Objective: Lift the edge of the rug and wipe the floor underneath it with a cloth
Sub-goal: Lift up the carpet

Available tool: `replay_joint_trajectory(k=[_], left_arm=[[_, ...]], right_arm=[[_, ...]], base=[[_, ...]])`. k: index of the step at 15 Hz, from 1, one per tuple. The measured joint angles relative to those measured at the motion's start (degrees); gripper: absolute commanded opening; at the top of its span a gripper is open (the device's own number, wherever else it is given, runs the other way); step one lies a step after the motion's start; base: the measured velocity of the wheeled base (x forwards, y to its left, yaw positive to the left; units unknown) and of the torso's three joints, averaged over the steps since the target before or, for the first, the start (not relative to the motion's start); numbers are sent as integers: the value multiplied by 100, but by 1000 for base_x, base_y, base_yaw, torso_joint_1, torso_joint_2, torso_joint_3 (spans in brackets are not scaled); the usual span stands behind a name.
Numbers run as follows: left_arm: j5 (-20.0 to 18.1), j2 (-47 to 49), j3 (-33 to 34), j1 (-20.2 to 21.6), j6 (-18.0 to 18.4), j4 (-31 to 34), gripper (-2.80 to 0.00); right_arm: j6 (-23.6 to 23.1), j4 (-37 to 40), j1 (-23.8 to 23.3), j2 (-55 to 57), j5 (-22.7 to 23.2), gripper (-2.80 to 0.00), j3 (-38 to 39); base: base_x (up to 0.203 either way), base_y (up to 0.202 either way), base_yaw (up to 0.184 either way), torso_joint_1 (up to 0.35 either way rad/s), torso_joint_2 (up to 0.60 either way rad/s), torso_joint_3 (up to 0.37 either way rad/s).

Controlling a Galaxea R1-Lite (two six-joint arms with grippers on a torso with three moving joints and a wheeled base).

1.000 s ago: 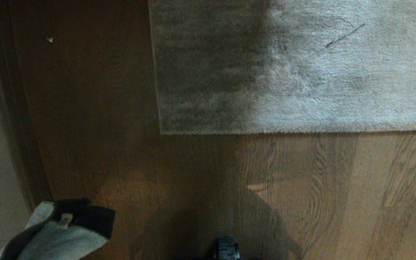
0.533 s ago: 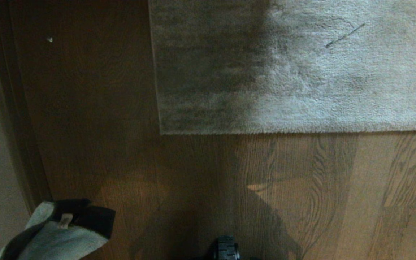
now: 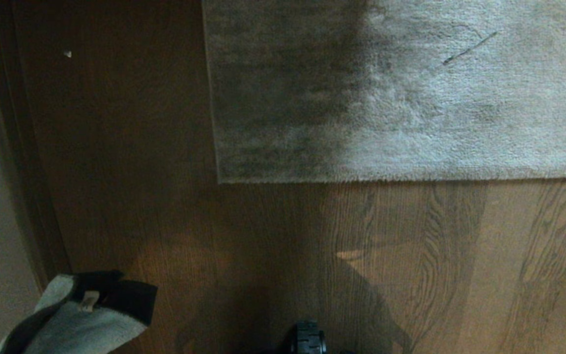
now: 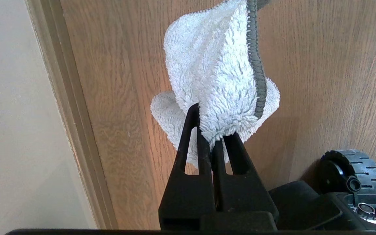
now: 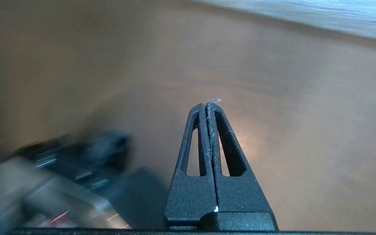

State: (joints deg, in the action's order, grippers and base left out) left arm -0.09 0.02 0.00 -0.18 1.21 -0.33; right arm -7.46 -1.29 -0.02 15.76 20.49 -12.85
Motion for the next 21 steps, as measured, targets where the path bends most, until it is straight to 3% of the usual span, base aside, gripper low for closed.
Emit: replay_joint_trajectory(k=[4,7,12,16,19,21], left_arm=[[2,0,0,2,0,2,-280],[0,0,0,2,2,0,-280],[2,0,0,5,0,2,-280],[0,0,-2,2,2,2,-280],[2,0,0,2,2,1,-280],[0,0,0,2,2,0,-280]], right_arm=[[-42,-7,-5,1174,1493,-280,-491],[-52,-91,179,2161,1991,-280,-774],[-22,-969,1198,3770,1809,-280,-872],[-15,-1587,1609,4919,1573,-280,-969],[31,-1494,1651,5522,1550,-280,-1121],[22,-948,1659,5756,1444,-280,-1353]], base=[[0,0,0,0,0,0],[0,0,0,0,0,0],[0,0,0,0,0,0],[0,0,0,0,0,0],[0,0,0,0,0,0],[0,0,0,0,0,0]])
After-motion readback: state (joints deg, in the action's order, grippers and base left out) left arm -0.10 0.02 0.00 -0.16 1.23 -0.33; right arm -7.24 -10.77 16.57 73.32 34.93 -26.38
